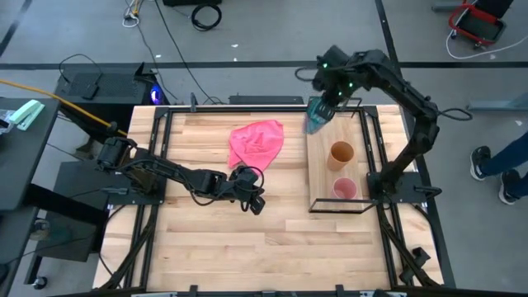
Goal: Stack small to large cups/mugs on shelf
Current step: Put the blue glass cup on the shelf
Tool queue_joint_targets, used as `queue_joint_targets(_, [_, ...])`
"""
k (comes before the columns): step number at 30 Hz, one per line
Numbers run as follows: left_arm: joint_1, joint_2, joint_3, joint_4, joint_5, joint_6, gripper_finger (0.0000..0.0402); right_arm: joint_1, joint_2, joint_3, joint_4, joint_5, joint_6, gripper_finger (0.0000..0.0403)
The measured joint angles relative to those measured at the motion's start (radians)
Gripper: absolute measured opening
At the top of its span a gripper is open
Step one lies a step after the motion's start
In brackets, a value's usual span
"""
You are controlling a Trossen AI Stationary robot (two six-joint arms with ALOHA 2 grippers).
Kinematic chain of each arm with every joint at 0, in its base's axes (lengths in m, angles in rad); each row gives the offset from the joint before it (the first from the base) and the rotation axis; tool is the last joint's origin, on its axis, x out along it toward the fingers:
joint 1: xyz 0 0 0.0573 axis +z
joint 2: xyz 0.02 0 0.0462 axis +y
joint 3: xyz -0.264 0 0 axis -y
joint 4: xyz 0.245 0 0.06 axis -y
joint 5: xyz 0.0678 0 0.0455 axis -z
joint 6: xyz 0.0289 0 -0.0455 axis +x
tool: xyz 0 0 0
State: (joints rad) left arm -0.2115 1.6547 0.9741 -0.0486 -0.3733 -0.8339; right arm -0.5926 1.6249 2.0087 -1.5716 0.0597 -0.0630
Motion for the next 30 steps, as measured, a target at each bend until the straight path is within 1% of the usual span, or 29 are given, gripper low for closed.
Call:
queue_joint_targets(3, [0.000, 0.000, 0.000, 0.000, -0.005, 0.000, 0.0011, -0.073, 0.000, 0.000, 0.000, 0.000, -0.007, 0.0007])
queue_joint_targets(7, [0.000, 0.000, 0.000, 0.000, -0.024, 0.000, 0.0021, -0.150, 0.000, -0.001, 0.000, 0.000, 0.013, 0.0007])
queue_joint_targets(11, [0.000, 0.000, 0.000, 0.000, -0.037, 0.010, 0.0026, -0.196, 0.000, -0.022, 0.000, 0.000, 0.016, 0.0007])
queue_joint_targets(15, [0.000, 0.000, 0.000, 0.000, -0.038, 0.016, 0.0021, -0.228, -0.003, -0.071, 0.004, 0.000, 0.023, 0.0007])
queue_joint_targets(18, [0.000, 0.000, 0.000, 0.000, -0.038, 0.016, 0.0014, -0.248, -0.030, -0.153, 0.039, -0.021, 0.023, 0.0007])
queue_joint_targets(24, [0.000, 0.000, 0.000, 0.000, -0.037, 0.017, 0.0011, -0.284, -0.146, -0.368, 0.187, -0.033, 0.020, 0.0007])
queue_joint_targets(30, [0.000, 0.000, 0.000, -0.001, -0.037, 0.020, 0.0023, -0.337, -0.258, -0.557, 0.222, -0.058, 0.019, 0.0007])
